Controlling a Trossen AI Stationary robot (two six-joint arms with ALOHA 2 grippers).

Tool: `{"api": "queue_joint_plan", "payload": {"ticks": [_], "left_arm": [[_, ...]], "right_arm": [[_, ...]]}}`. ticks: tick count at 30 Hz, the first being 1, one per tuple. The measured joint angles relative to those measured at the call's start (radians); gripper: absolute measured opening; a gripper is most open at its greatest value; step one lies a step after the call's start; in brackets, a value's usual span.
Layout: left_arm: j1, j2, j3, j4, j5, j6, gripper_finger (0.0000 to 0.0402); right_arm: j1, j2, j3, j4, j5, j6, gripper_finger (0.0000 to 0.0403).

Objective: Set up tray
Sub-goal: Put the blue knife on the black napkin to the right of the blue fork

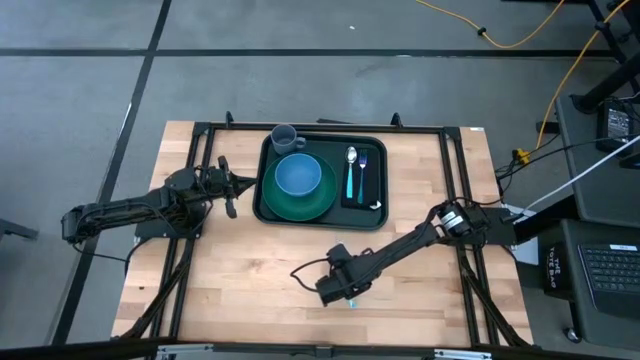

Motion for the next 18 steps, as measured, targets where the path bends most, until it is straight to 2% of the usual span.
{"api": "queue_joint_plan", "payload": {"ticks": [5,18], "left_arm": [[0.0,0.0,0.0,0.0,0.0,0.0,0.0004],[0.0,0.0,0.0,0.0,0.0,0.0,0.0004]], "right_arm": [[0.0,-0.006,-0.05,0.09,0.003,-0.002,0.0113],[-0.013,-0.005,-0.056,0.098,-0.01,-0.002,0.0109]]}}
